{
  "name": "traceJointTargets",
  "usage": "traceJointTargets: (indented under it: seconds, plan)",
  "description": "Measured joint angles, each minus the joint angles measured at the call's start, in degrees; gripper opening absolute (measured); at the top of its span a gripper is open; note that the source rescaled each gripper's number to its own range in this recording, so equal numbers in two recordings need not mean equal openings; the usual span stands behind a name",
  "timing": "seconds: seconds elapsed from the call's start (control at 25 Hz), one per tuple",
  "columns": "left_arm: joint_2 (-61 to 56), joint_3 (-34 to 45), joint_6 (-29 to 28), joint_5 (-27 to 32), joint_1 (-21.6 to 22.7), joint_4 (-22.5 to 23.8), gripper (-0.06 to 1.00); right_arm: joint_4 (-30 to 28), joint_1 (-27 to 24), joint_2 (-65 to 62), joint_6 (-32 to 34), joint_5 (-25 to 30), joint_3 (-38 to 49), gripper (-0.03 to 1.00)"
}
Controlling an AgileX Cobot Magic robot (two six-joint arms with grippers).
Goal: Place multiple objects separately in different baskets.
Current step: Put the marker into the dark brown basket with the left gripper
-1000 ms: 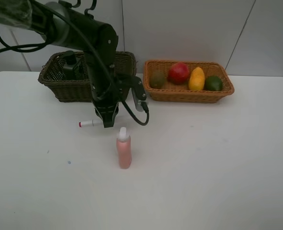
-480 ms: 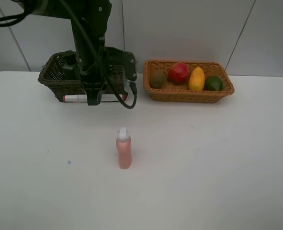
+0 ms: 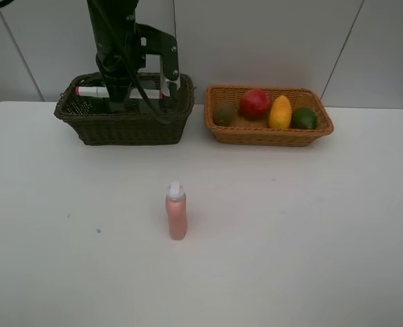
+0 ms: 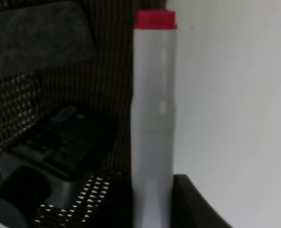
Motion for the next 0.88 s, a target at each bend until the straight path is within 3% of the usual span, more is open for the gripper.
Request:
traceJointTargets:
  seconds: [0.4,0.88]
  plan:
    - [2.6,0.0,0.0,-13.8,4.1,0.5,0.02,0.0,0.0,0.0,0.0,0.0,0.0,1.00]
    - [5.4,0.0,0.1,-16.2,4.4,0.5,0.02,0.0,0.0,0.0,0.0,0.0,0.0,1.00]
